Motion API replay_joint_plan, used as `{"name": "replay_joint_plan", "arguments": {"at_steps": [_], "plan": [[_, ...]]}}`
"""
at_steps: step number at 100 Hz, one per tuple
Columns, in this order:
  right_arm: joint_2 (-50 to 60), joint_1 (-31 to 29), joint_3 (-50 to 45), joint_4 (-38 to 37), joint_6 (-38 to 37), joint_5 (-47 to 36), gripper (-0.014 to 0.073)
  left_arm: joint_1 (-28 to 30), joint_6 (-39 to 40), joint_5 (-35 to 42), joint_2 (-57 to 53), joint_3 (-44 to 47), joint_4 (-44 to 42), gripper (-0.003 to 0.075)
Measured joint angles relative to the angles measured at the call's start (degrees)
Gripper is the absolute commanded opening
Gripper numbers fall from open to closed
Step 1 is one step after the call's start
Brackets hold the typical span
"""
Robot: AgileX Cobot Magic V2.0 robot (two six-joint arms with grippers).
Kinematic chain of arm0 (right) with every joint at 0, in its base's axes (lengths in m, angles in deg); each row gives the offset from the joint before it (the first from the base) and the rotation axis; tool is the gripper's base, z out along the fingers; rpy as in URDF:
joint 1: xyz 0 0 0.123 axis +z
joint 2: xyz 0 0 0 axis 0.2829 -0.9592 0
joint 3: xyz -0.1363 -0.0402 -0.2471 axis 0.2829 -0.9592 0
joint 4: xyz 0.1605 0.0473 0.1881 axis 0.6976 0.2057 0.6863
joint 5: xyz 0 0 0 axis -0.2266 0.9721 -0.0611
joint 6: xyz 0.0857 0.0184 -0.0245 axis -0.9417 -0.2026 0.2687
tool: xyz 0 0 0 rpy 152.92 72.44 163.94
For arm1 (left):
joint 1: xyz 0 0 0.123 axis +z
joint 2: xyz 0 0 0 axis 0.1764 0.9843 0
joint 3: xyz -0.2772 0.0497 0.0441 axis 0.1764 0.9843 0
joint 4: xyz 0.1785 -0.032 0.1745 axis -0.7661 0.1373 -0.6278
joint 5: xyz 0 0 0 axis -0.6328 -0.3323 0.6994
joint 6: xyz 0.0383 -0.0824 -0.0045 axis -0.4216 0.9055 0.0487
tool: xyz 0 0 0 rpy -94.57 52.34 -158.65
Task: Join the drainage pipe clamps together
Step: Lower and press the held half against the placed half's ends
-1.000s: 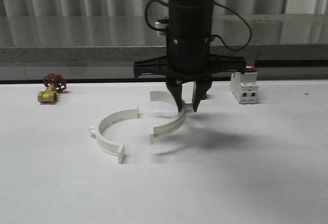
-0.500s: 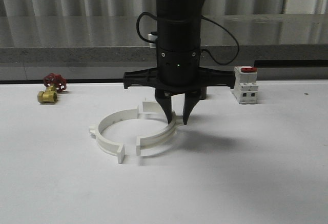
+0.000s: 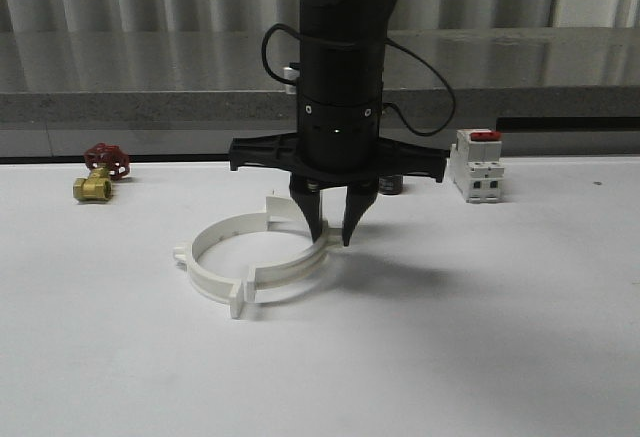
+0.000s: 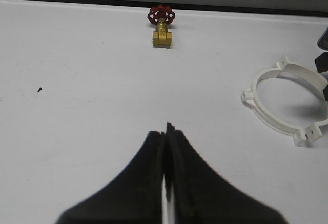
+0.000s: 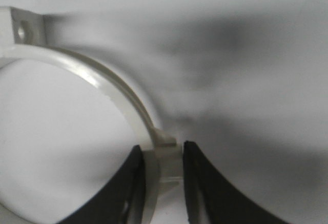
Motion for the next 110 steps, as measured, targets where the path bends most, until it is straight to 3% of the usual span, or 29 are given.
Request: {"name": "replay_joint_plan", "arguments": {"at_steps": [110], "plan": [[-0.1,0.0,0.0,0.1,-2.0,-0.1,0.0143,0.0,0.0,0.0,0.0,0.0,0.0,-0.002]]}}
